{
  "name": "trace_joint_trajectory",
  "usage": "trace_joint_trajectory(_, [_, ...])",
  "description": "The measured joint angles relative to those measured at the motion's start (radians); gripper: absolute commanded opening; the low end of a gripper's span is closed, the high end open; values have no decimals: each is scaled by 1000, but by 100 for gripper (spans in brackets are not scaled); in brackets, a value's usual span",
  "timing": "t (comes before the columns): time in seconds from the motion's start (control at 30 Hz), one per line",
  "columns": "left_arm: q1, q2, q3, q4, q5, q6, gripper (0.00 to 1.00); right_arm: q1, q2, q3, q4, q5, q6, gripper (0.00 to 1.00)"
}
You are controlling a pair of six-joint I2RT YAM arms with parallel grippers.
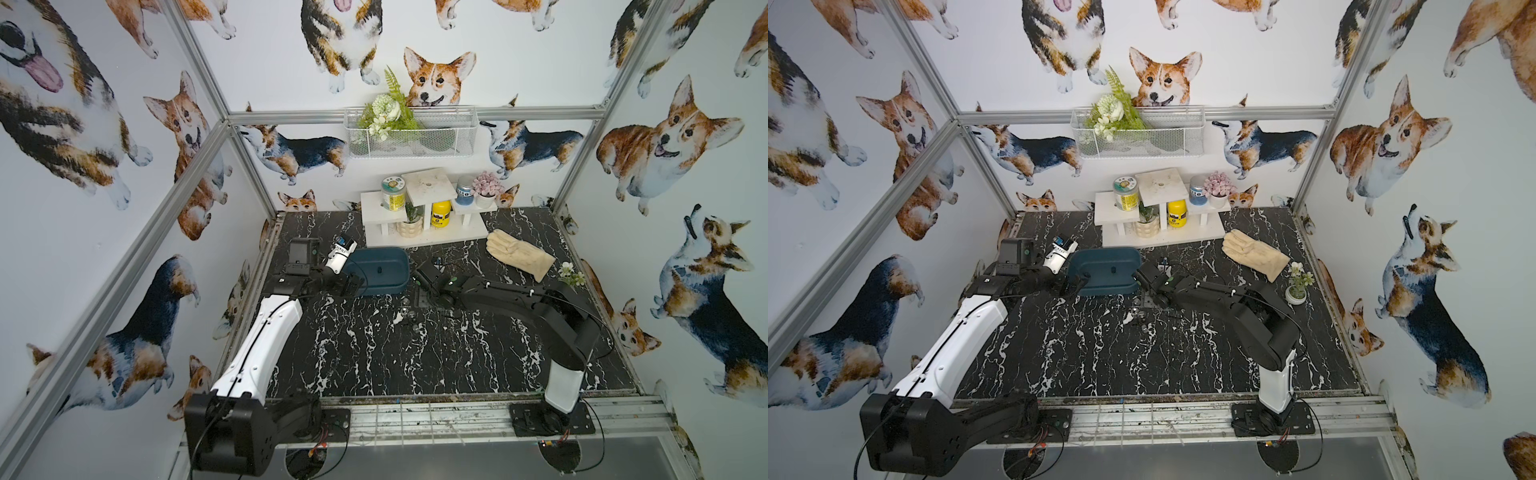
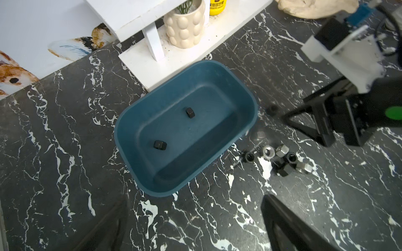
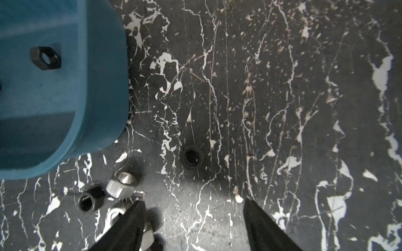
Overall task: Put the nuts on the desktop into the storage box
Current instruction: Pick up the nut from the center of the board.
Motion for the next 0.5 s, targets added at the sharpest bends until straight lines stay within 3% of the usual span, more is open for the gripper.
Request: trace_joint_trajectory(0.5, [0, -68, -118, -49, 47, 97, 100, -19, 185, 169, -56, 11, -31, 52])
